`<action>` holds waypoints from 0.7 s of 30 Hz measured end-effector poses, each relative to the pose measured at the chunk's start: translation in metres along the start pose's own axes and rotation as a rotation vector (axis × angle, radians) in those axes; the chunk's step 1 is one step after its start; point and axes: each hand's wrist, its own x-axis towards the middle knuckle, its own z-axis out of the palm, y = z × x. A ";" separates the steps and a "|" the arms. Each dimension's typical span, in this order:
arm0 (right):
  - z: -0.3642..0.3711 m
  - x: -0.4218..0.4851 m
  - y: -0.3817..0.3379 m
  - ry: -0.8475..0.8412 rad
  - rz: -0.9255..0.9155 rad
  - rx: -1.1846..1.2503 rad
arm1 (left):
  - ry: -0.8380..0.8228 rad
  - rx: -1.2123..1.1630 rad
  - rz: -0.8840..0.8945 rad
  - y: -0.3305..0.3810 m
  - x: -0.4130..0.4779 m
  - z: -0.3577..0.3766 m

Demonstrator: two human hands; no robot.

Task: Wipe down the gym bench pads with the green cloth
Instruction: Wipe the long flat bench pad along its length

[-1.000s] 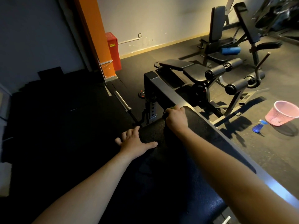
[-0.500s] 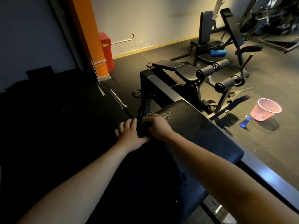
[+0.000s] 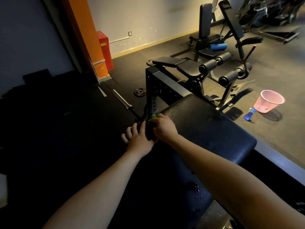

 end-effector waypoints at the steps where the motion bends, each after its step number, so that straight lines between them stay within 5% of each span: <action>1: 0.000 -0.004 -0.001 -0.033 -0.029 0.012 | -0.003 -0.010 0.012 -0.001 0.000 0.000; 5: -0.009 -0.010 0.007 -0.016 -0.052 0.011 | -0.005 -0.020 0.077 -0.007 -0.003 -0.002; 8: -0.022 0.005 0.029 0.214 0.149 -0.013 | -0.018 -0.022 0.074 -0.009 -0.002 -0.003; 11: -0.017 0.016 0.032 0.173 0.313 0.055 | 0.001 -0.023 0.067 -0.010 0.000 -0.001; 21: 0.007 -0.015 -0.014 -0.068 0.035 0.043 | -0.004 -0.052 0.124 -0.012 -0.004 -0.002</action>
